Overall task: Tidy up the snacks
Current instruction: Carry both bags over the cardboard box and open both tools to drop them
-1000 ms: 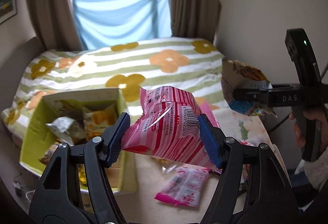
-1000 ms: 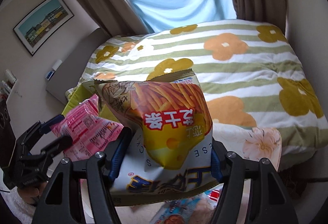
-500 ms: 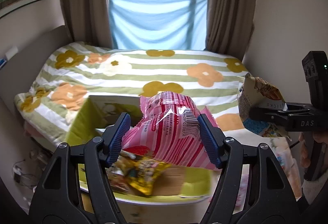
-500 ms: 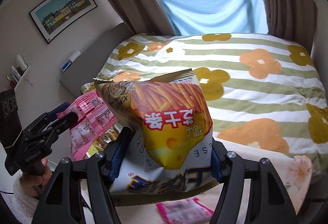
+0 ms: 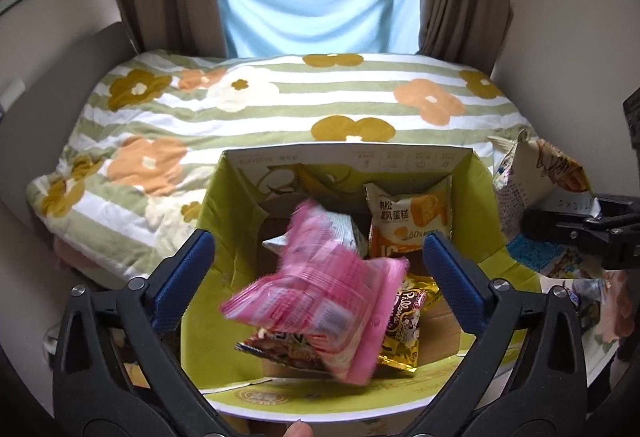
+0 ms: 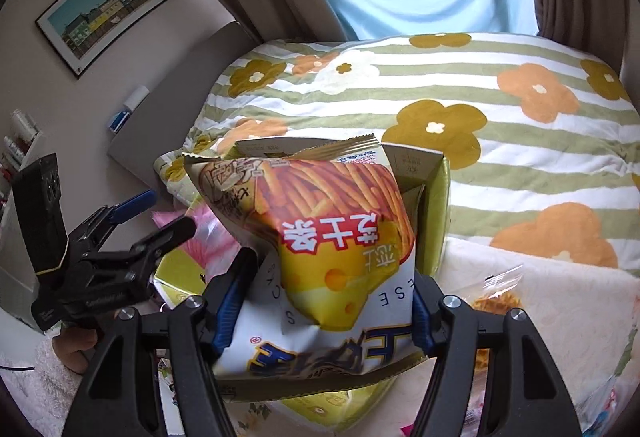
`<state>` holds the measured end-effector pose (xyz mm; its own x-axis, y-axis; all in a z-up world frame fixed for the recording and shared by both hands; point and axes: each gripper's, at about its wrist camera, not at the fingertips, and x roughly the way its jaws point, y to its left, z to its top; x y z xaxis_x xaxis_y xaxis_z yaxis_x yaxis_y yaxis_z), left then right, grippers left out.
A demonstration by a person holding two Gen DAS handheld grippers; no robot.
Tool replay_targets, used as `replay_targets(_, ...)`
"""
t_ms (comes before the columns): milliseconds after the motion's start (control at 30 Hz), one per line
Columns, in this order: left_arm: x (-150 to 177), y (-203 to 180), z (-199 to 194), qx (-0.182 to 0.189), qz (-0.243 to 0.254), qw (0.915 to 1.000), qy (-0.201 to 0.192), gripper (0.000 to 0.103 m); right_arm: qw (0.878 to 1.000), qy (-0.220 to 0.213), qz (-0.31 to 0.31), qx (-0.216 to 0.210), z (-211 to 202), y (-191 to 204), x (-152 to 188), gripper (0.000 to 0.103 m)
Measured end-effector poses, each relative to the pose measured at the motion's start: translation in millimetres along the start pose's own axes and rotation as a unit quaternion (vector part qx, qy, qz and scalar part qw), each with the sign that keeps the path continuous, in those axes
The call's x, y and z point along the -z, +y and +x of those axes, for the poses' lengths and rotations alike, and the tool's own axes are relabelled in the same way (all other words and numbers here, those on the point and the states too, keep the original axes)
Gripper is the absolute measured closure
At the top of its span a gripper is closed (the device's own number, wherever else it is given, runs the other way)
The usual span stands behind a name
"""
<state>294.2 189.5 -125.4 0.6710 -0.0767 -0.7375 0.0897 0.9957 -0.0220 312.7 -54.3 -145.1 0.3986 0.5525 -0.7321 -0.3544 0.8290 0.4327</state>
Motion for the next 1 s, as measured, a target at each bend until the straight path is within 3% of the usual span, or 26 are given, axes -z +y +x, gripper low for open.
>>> replay_targets(200,11.9,18.8,7.4,0.017,0.007,0.9994,0.029,0.000,0.999,0.004,0.033,0.034,8.8,7.1,13.0,0.040)
replay_targets(367,15.3,20.9,1.8,0.007,0.039,0.9989,0.024,0.000,0.997,0.010,0.044,0.057,14.3,14.2,18.4,0.040)
replay_targets(533,15.5,24.7,-2.3,0.016,0.038,0.9989,0.024,0.000,0.996,0.011,0.052,0.072,22.6,19.1,14.7,0.038)
replay_targets(567,15.2,24.7,-2.6,0.017,0.037,0.9989,0.024,0.000,0.996,0.012,0.055,0.076,25.4,19.5,13.5,0.034)
replay_targets(667,15.5,25.5,-3.0,0.019,0.033,0.9989,0.029,0.000,0.994,-0.015,0.057,0.096,25.4,22.9,12.6,0.004)
replay_targets(867,22.7,24.7,-5.4,0.027,0.032,0.9985,0.036,0.000,0.992,-0.042,0.049,0.108,20.2,26.3,20.0,0.003)
replay_targets(1000,25.4,23.5,-6.0,0.026,0.029,0.9985,0.038,0.000,0.993,-0.026,0.047,0.106,21.9,28.2,23.9,0.002)
